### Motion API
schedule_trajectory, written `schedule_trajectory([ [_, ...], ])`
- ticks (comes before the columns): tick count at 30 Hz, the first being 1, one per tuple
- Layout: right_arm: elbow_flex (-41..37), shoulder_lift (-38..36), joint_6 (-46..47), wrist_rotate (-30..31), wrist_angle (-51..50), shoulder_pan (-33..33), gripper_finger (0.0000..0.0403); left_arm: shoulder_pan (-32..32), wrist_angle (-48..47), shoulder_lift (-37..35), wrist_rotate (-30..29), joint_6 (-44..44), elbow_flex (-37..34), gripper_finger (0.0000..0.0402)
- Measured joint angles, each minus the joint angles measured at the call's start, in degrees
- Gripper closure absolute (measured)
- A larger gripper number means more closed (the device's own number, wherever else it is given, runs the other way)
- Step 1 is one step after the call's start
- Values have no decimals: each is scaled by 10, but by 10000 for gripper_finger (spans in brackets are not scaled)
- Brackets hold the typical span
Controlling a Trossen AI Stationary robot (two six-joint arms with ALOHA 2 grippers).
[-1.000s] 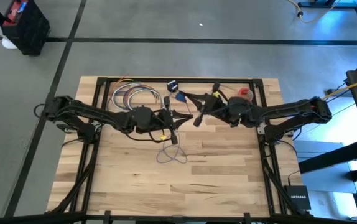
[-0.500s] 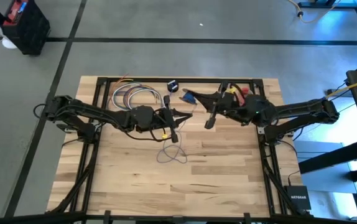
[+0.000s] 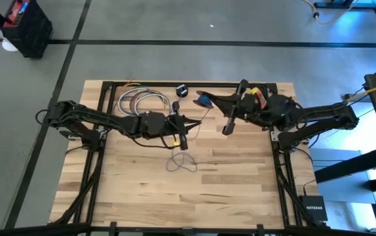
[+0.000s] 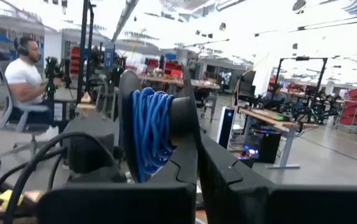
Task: Coil cords
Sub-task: Coil the blue wire onto the black spool
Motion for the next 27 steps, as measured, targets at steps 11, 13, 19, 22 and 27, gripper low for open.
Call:
schedule_trajectory([
  [11,15,-4,2,-4,-113,0,397,6,-80,-52,-60,4,-3,401],
  [13,15,-3,1,-13,-140,0,397,11,-93,-73,-79,4,-3,401],
  [19,15,17,-23,-15,-198,0,397,29,-127,-138,-83,-2,-3,401],
  [22,14,38,-51,35,-212,-1,397,29,-144,-166,-83,-6,-2,401],
  [27,13,70,-108,101,-210,-1,397,20,-217,-204,-56,-34,-1,401],
])
